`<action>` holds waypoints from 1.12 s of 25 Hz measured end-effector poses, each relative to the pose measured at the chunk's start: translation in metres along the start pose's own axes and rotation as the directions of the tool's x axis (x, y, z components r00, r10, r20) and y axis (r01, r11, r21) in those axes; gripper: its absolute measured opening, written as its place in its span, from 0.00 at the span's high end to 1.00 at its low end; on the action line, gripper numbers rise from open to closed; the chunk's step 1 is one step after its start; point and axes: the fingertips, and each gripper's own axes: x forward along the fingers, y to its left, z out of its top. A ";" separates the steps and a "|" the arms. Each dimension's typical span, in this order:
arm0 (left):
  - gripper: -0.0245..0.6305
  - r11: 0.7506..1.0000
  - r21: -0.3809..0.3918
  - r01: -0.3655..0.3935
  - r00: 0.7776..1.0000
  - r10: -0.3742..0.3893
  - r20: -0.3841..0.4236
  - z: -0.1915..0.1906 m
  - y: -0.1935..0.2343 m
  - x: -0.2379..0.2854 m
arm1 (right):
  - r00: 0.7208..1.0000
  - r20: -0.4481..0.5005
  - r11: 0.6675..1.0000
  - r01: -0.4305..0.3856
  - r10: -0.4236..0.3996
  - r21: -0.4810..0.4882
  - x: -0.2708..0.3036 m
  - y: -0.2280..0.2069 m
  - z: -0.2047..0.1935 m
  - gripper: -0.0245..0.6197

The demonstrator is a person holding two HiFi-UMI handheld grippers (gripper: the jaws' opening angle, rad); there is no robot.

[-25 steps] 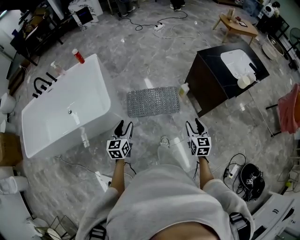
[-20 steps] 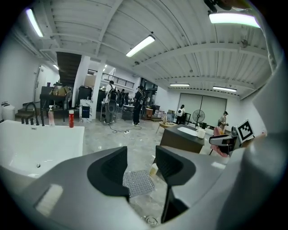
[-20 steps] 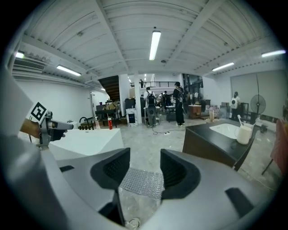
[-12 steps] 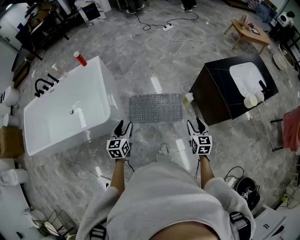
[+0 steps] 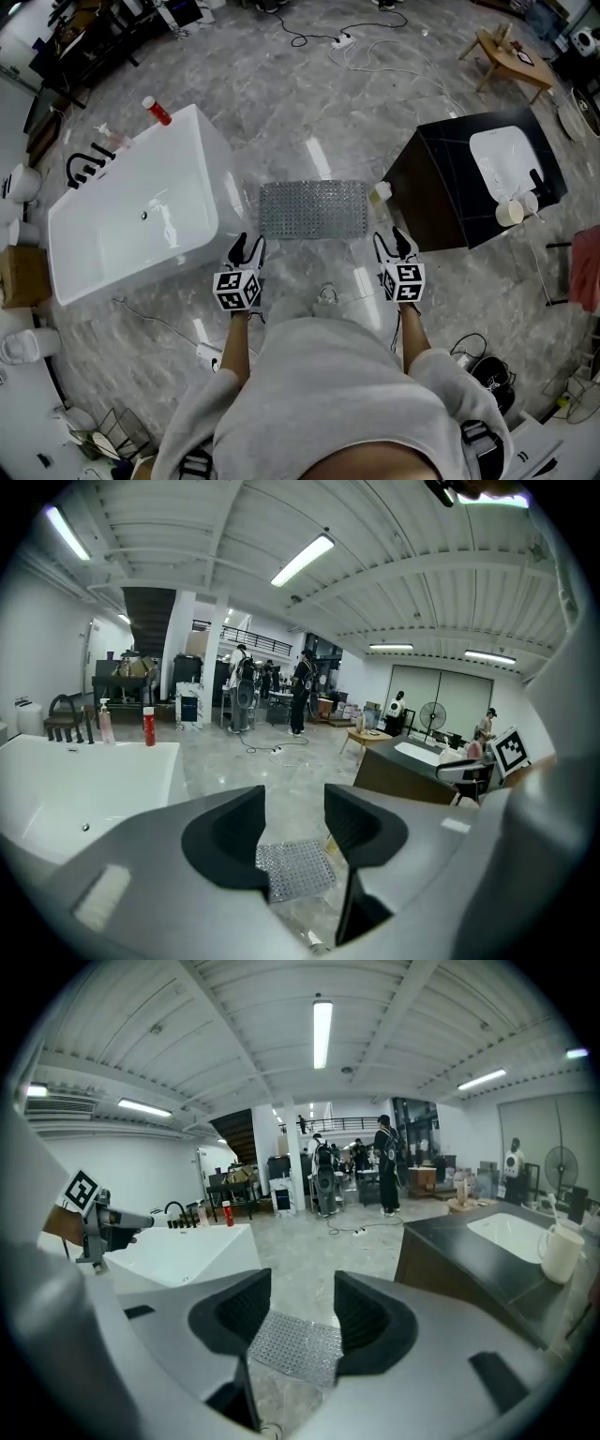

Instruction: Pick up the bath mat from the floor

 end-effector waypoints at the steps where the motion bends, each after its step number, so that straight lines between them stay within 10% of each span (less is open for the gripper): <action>1: 0.65 1.000 -0.001 -0.005 1.000 0.005 -0.003 0.000 0.002 0.002 | 1.000 -0.004 1.000 -0.003 0.003 0.000 0.003 -0.001 0.000 0.66; 28: 0.65 0.994 -0.079 0.079 0.988 -0.089 -0.123 0.014 0.099 0.151 | 0.983 -0.158 0.996 0.092 -0.090 0.007 0.134 -0.018 0.035 0.66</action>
